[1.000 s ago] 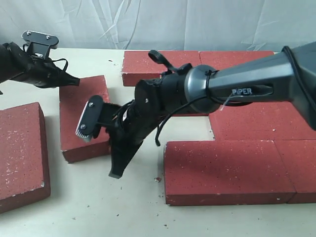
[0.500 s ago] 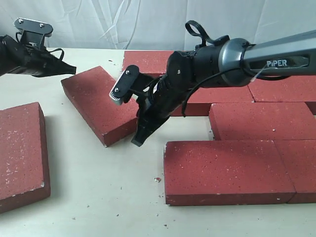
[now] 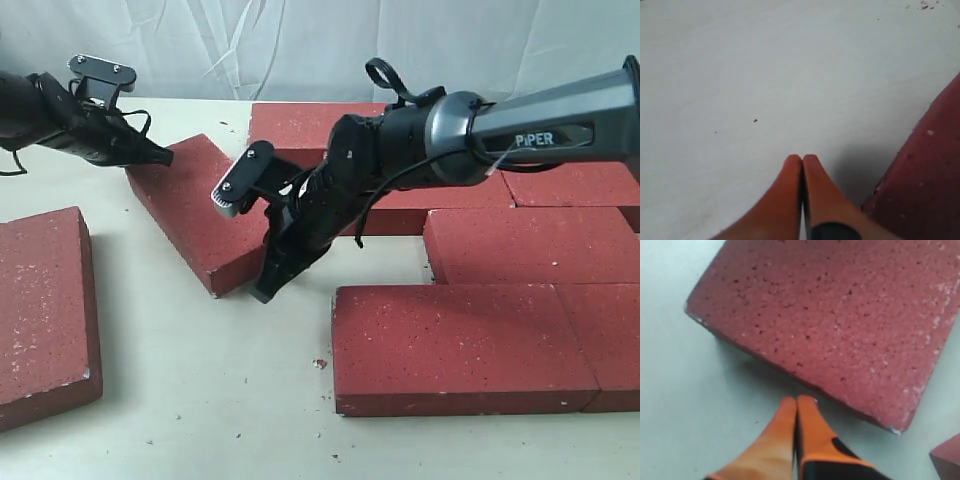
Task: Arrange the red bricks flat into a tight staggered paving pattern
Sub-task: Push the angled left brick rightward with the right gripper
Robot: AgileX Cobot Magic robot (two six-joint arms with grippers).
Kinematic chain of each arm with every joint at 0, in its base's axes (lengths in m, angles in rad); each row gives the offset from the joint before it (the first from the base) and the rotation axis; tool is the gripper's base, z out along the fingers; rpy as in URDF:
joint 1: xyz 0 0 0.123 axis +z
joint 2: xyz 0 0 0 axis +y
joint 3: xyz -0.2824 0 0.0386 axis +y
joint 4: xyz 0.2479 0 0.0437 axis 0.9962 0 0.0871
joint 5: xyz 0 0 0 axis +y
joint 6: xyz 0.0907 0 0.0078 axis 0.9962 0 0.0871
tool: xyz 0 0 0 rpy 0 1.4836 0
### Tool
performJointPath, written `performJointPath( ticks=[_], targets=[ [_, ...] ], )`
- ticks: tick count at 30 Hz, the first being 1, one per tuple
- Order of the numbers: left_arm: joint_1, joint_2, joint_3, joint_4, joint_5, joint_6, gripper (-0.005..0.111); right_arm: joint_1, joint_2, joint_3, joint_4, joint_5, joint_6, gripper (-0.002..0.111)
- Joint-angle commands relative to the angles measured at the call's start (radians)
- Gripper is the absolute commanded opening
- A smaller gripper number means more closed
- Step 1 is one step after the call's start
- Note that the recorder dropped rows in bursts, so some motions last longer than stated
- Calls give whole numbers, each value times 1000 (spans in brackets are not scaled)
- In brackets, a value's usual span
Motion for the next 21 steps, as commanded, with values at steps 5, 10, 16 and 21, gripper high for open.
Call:
performJointPath(
  ticks=[5, 10, 16, 21],
  targets=[
    [-9, -3, -8, 43, 60, 0, 0, 1, 41, -40, 2, -41, -9, -1],
    [-9, -86, -8, 59, 287, -6, 0, 1, -7, -40, -31, 13, -9, -1],
    [-9, -167, 57, 50, 441, -8, 0, -19, -98, -40, -89, 209, 1, -1],
    [-9, -225, 175, 37, 426, -8, 0, -82, -102, -38, -98, 235, 1, -1]
  ],
)
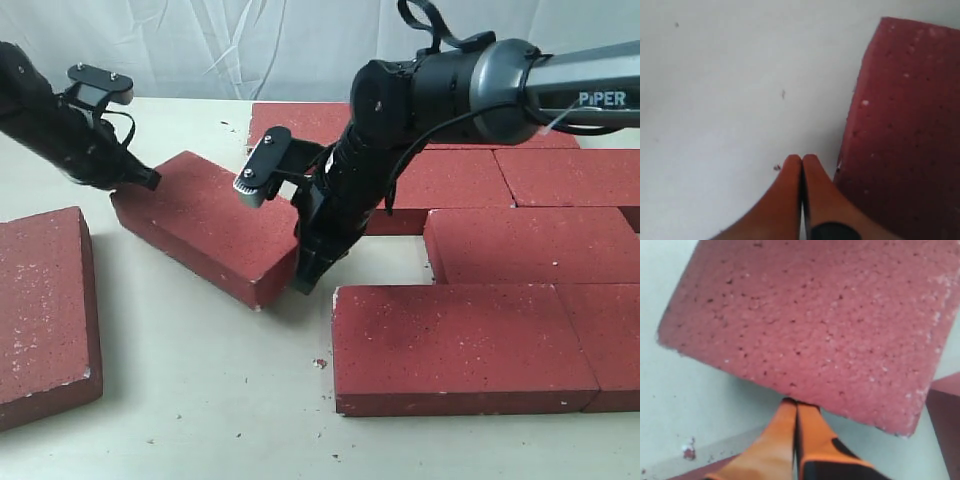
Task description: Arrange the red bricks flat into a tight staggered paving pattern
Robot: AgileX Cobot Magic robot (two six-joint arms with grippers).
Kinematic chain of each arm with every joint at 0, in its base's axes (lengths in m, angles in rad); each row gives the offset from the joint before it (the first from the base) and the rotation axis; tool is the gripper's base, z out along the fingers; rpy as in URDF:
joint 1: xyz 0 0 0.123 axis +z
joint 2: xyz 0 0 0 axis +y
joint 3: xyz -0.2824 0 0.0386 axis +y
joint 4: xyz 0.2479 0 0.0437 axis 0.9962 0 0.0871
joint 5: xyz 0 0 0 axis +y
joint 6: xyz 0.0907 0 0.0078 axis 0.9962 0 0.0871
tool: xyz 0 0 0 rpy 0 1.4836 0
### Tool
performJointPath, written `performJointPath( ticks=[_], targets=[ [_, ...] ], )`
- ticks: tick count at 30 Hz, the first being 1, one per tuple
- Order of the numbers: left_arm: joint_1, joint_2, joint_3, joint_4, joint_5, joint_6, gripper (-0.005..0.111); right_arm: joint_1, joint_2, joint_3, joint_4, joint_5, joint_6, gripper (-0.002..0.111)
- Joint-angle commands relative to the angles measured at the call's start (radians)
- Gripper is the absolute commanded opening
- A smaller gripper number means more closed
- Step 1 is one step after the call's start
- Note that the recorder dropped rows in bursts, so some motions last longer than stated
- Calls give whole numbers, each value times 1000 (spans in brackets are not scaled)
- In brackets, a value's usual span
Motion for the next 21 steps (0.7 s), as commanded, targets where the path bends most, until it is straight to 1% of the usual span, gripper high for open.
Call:
performJointPath(
  ticks=[1, 8, 12, 18, 21],
  targets=[
    [-11, -46, 85, -41, 38, -10, 0, -51, -2, -8, 19, -46, -1, -1],
    [-11, -99, 161, -49, 37, -10, 0, -64, 16, -7, 21, -37, -1, -1],
    [-11, -116, 165, -44, 66, -8, 0, -70, 15, -7, -16, -24, 10, -1],
    [-11, -131, 165, -30, 85, -8, 0, -98, 15, -7, -83, -38, 102, -1],
    [-9, -131, 165, -7, 86, -11, 0, -97, 15, -6, -42, -75, 104, -1]
  ],
)
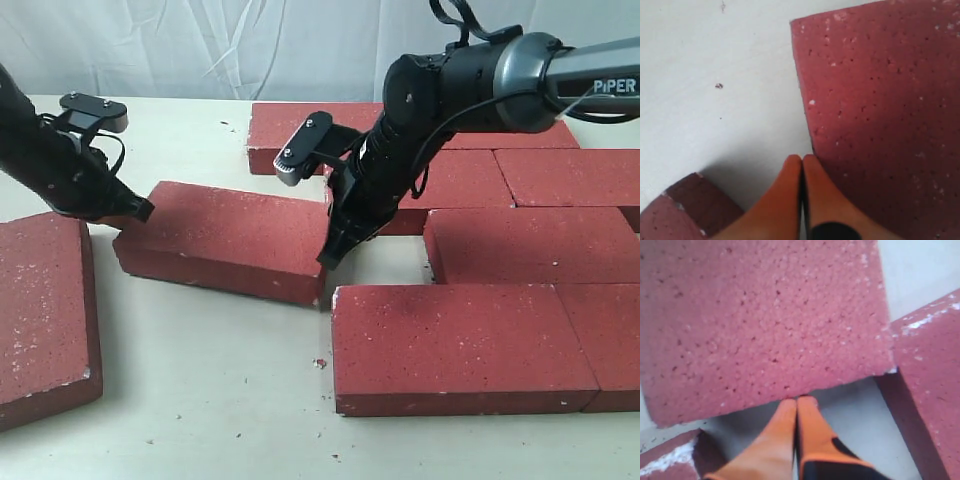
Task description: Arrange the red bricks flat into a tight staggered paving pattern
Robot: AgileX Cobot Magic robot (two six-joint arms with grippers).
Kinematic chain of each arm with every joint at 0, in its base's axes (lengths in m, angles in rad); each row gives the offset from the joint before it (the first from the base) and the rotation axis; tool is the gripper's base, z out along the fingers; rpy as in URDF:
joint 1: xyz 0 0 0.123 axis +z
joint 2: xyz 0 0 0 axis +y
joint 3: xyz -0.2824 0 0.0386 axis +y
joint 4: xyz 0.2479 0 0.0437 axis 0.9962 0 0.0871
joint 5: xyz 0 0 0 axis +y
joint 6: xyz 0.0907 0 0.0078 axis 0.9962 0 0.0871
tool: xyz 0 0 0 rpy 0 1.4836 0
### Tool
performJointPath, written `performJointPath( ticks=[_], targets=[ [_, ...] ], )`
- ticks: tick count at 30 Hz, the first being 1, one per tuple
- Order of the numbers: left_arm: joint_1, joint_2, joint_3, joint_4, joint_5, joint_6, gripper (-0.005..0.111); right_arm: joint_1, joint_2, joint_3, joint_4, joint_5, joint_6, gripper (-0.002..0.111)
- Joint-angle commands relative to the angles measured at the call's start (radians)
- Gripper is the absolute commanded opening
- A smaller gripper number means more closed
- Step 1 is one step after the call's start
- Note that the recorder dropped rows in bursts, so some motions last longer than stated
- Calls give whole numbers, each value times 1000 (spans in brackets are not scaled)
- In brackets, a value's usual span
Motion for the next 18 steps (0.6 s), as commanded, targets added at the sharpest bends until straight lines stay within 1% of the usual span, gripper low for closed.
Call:
performJointPath(
  ticks=[1, 3, 5, 8, 10, 12, 14, 16, 18],
  targets=[
    [-2, -9, 3, 12, 33, -8, 0, -9, -3, -6, 51, -58, 15, -1],
    [5, -9, 3, 12, 53, -8, 0, -9, -3, -6, 72, -64, 15, -1],
    [16, -9, 3, 12, 53, -8, 0, -9, -3, -6, 53, -58, 14, -1],
    [35, -13, 3, 12, 59, -8, 0, -17, -3, -5, -35, -15, 25, -1],
    [51, -23, 3, 16, 64, -8, 0, -29, -3, -5, -107, 17, 73, -1],
    [61, -34, 3, 8, 57, -8, 0, -49, -3, -5, -139, 34, 111, -1],
    [63, -45, 3, -19, 12, -1, 0, -61, -3, -5, -106, 29, 129, -1],
    [63, -45, 3, -82, -39, 22, 0, -63, -3, -5, -41, 21, 126, -1],
    [63, -32, 3, -129, -46, 67, 0, -62, -3, -5, 0, 19, 103, -1]
  ],
)
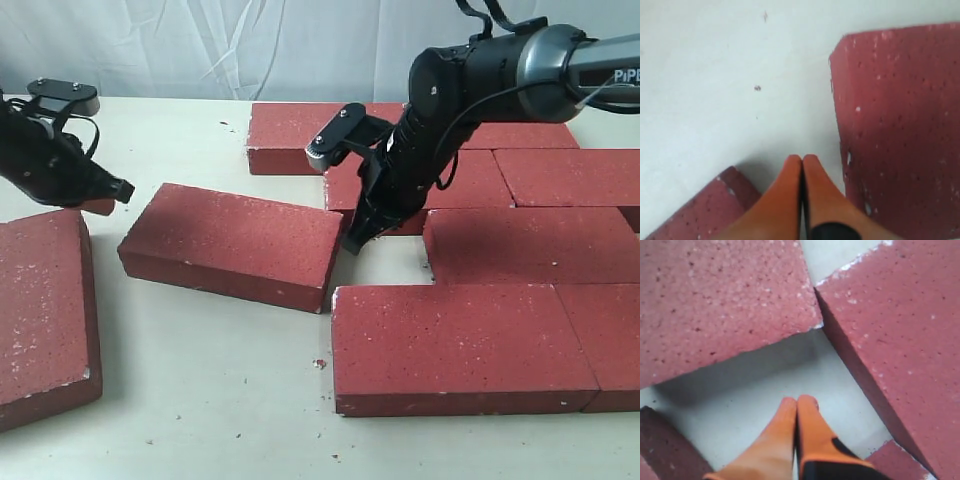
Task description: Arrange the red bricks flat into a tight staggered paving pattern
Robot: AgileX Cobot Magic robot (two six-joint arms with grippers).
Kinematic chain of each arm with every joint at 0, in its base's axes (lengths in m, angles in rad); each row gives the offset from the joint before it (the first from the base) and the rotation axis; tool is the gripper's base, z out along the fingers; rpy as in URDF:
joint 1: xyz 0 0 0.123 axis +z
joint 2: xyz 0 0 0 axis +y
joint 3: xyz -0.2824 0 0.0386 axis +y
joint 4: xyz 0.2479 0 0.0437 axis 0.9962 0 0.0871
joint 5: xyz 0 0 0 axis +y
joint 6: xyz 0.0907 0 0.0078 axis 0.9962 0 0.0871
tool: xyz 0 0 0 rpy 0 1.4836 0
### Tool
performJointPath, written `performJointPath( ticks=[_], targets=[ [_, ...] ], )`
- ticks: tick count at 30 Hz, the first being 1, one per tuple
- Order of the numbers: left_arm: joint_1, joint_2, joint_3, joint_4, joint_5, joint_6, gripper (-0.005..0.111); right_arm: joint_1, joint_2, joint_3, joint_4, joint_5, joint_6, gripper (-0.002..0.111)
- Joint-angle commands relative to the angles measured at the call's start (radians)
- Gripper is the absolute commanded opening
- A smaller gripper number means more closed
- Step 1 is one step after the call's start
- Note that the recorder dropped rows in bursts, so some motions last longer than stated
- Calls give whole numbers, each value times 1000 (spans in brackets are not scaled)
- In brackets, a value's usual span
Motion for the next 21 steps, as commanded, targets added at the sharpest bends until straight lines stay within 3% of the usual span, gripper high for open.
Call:
performJointPath(
  ticks=[1, 9, 14, 21],
  targets=[
    [3, 10, 1, -92, -38, 76, 0, -4, -1, -5, 82, -4, -14, -1],
    [3, 53, -1, -184, -35, 135, 0, -4, 75, -9, 84, -120, -16, -1],
    [3, 53, -1, -252, 69, 257, 0, -4, 85, -9, 113, -159, -16, -1],
    [3, 53, -1, -235, 147, 259, 0, -4, 85, -9, 154, -203, -17, -1]
  ],
)
